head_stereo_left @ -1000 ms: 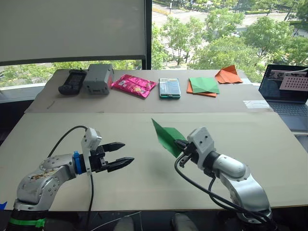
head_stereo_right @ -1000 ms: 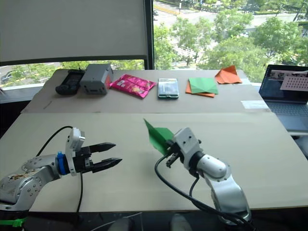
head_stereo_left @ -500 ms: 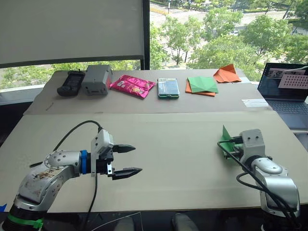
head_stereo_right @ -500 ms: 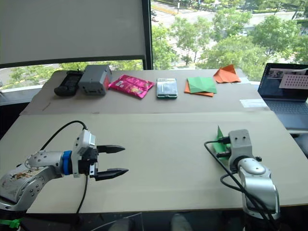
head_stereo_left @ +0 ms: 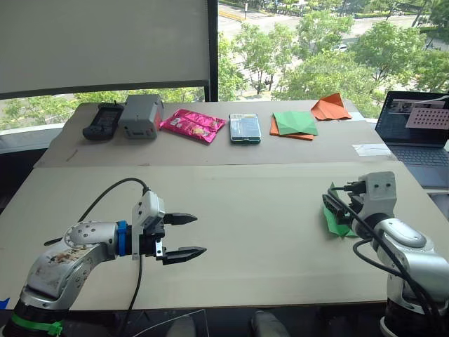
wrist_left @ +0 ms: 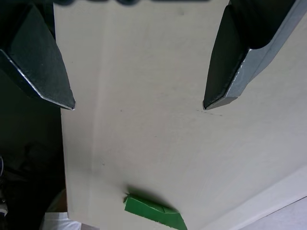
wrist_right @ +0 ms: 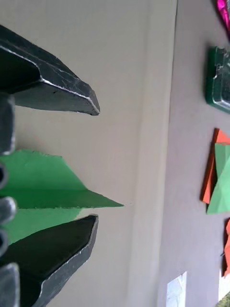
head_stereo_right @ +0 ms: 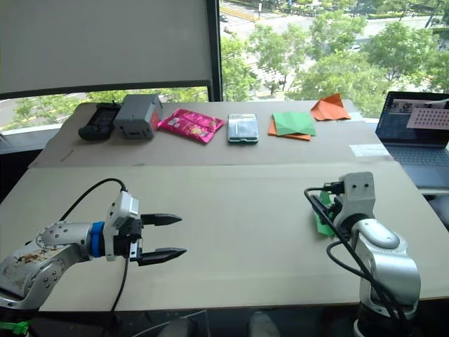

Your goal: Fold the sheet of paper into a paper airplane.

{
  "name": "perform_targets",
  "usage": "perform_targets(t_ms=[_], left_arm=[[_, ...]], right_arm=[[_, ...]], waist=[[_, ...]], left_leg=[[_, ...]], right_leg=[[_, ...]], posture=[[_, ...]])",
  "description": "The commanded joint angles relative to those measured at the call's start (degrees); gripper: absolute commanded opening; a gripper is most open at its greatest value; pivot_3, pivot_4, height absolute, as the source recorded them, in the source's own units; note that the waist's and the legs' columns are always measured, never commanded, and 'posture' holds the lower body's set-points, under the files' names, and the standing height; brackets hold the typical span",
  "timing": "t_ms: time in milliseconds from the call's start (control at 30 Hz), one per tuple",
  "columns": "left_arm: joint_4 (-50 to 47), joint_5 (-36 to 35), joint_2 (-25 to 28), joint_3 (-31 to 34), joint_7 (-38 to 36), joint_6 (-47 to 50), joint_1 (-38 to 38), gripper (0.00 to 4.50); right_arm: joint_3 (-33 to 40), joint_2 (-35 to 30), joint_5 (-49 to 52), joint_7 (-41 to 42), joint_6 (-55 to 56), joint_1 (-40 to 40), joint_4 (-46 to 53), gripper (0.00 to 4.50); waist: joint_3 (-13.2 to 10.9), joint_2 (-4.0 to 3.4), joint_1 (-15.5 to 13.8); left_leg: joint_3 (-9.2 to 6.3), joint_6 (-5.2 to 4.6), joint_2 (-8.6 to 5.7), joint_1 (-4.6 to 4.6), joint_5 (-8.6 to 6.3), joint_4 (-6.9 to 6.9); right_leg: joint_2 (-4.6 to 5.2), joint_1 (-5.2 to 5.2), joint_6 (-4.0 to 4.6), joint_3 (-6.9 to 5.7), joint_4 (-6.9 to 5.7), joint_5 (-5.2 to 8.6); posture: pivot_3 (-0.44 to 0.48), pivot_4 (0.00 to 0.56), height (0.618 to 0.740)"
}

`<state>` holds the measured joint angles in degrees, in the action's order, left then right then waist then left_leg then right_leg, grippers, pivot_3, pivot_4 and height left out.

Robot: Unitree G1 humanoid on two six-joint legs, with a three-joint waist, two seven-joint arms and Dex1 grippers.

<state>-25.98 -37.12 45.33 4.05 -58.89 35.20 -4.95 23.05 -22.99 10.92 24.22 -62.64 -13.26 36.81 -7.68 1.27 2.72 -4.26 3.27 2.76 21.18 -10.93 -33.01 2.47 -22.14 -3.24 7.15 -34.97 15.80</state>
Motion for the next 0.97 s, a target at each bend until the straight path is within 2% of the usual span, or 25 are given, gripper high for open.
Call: perform_targets(t_ms=[33, 133, 267, 433, 633, 967], left_arm=[[1.08, -0.04, -0.73, 5.02, 2.87, -1.52, 1.62, 4.50], [3.12, 1.39, -2.64, 8.16, 5.96, -3.73, 4.06, 4.50], [6.16, 2.81, -4.83, 11.27, 10.01, -4.78, 6.43, 4.50], [6.40, 3.26, -6.24, 12.63, 12.63, -5.39, 7.30, 4.50], [4.57, 2.20, -7.11, 13.57, 13.53, -4.90, 8.69, 4.50], [4.30, 2.38, -6.86, 13.72, 12.99, -5.46, 9.30, 4.50]], right_arm=[[2.39, 0.72, 11.61, 8.61, 6.51, 0.47, 7.24, 4.47], [0.83, 1.47, 17.56, 13.14, 9.93, 5.07, 10.12, 4.47], [-10.44, -2.59, 9.71, 13.92, 20.96, 14.01, 7.82, 4.47], [-18.47, -4.72, 0.82, 11.37, 32.69, 19.41, -1.07, 4.47], [-17.25, -2.44, 2.57, 10.65, 38.92, 18.92, -7.44, 4.47], [-18.08, -2.54, 2.82, 10.26, 40.23, 18.32, -9.15, 4.47]], waist=[[0.00, -0.01, 0.00], [0.01, -0.01, -0.08], [0.00, 0.13, -0.24], [-0.03, 0.25, -0.26], [-0.03, 0.19, -0.15], [-0.02, 0.19, -0.28]], left_leg=[[0.00, 0.00, 0.00, 0.00, 0.00, 0.02], [0.00, -0.01, 0.04, 0.00, 0.00, 0.05], [0.02, 0.00, 0.03, 0.01, -0.01, 0.02], [0.03, 0.46, 0.02, 0.01, -0.28, 0.01], [0.06, 0.45, 0.02, 0.01, -0.28, 0.02], [0.05, 0.31, 0.01, 0.00, -0.19, 0.00]], right_leg=[[0.00, 0.01, 0.00, 0.00, 0.00, 0.00], [-0.01, 0.03, 0.00, -0.02, 0.00, 0.00], [0.03, 0.03, 0.01, -0.02, 0.06, 0.01], [0.07, -0.07, 0.03, -0.02, 0.16, 0.02], [0.05, -0.07, 0.03, 0.00, 0.08, 0.02], [0.05, -0.04, 0.03, 0.01, 0.10, 0.02]], posture=[[0.000, 0.150, 0.740], [0.000, 0.150, 0.740], [0.000, 0.150, 0.740], [0.000, 0.150, 0.740], [0.000, 0.150, 0.740], [0.000, 0.150, 0.740]])
